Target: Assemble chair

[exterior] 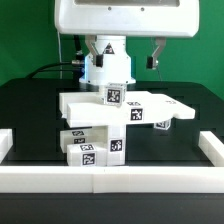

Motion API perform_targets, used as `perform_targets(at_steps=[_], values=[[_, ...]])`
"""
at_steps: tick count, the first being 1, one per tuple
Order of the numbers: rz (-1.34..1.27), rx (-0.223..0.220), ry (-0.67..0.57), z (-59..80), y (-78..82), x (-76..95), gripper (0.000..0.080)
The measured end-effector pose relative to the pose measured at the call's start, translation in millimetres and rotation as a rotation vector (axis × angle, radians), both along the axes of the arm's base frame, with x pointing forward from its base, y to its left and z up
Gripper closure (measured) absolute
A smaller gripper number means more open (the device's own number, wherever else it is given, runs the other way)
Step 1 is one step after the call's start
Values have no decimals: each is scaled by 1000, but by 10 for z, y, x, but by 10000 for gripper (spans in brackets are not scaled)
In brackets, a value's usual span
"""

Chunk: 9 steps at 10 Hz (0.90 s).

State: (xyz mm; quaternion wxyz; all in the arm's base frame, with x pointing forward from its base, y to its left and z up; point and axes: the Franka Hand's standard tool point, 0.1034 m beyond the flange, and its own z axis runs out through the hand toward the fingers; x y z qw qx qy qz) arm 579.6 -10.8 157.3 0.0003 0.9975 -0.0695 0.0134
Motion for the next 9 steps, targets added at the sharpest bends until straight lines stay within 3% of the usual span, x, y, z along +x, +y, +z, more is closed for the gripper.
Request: perform_targets(at_steps=[3, 9], values=[[-42, 9, 14, -134, -144, 25, 150], [-41, -8, 17, -305, -159, -43, 150]])
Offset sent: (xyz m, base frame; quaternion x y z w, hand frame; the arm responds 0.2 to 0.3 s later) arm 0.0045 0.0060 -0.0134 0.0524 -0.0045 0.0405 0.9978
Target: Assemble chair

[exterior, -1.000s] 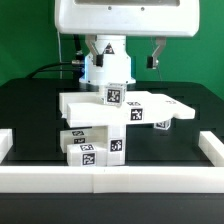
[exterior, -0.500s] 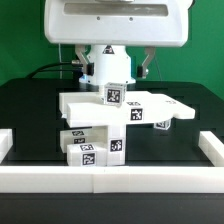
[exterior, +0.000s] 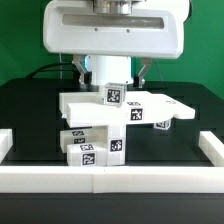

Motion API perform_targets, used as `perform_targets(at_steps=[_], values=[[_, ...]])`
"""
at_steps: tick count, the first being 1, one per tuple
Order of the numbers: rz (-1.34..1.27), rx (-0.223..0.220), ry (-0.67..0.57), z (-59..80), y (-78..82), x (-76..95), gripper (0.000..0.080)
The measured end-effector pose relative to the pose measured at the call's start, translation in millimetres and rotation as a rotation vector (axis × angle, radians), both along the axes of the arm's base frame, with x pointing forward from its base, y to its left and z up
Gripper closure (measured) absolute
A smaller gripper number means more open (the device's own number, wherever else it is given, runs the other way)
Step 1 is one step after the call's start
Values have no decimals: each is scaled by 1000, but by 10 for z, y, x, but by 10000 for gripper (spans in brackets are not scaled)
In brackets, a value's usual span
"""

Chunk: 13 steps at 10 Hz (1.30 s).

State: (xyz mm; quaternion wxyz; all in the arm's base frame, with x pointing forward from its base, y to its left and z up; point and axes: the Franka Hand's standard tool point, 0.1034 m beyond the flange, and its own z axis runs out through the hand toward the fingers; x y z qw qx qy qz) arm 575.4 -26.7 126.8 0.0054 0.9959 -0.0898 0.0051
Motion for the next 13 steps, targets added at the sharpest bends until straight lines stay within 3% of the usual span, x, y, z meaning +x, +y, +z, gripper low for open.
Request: perform_targets(at_steps=[4, 6, 9, 13], values=[[1, -3, 11, -66, 1, -44, 173], [0, -4, 12, -73, -5, -46, 510], [-32, -4, 12, -73, -8, -46, 517], [-311, -3, 8, -74, -2, -46, 517]])
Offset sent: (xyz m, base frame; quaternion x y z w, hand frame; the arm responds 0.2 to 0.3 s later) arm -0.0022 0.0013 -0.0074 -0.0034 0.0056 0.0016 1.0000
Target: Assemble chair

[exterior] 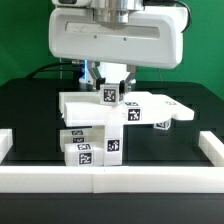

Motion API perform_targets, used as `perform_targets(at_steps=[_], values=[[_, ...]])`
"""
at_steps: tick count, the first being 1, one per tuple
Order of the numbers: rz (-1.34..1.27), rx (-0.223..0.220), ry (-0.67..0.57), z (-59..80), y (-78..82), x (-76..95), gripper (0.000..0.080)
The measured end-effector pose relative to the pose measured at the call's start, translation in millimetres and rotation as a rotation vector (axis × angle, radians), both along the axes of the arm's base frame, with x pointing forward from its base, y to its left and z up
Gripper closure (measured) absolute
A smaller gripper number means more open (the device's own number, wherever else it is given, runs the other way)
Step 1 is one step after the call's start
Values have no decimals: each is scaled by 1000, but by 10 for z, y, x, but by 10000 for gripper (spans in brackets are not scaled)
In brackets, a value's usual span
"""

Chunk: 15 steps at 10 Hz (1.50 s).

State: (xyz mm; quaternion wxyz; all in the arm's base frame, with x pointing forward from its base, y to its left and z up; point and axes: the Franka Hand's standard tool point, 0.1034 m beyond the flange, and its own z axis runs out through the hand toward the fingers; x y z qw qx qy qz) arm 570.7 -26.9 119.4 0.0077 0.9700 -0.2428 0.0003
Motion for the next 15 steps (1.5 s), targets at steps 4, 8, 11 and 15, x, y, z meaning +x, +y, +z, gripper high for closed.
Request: perform_targets(at_steps=[4, 8, 11, 15], values=[[-222, 0, -3, -5, 3, -2, 515], [-380, 2, -5, -7, 11, -2, 402], [-309, 1, -3, -12, 21, -5, 166], [4, -4, -17, -26, 21, 4, 150]])
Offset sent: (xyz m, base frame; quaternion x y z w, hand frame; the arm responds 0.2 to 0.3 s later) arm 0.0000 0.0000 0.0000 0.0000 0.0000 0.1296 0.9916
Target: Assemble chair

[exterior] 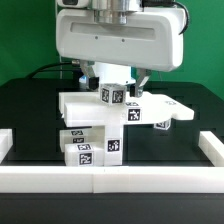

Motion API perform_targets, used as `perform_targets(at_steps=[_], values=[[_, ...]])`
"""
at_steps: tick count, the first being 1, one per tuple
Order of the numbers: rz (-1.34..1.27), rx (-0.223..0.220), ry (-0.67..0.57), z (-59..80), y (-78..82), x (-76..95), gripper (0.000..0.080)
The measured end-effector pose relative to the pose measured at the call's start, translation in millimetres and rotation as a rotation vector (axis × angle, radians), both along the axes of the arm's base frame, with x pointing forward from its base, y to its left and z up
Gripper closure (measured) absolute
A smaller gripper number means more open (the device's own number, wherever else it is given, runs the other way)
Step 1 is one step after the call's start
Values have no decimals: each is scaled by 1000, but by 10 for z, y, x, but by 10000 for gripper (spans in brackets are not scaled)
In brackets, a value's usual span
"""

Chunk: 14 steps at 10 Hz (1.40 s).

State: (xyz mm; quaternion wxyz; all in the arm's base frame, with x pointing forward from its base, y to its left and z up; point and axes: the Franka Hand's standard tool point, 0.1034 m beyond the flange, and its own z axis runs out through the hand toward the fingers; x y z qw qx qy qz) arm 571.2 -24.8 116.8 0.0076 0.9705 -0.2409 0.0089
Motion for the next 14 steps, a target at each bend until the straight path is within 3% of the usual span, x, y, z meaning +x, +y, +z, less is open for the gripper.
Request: perform_targets(at_steps=[8, 11, 12, 13, 14], values=[[626, -15, 12, 9, -29, 3, 150], [686, -16, 13, 8, -31, 3, 171], [686, -16, 13, 7, -32, 2, 311], [685, -16, 13, 6, -33, 2, 311], [683, -16, 13, 6, -33, 2, 507]])
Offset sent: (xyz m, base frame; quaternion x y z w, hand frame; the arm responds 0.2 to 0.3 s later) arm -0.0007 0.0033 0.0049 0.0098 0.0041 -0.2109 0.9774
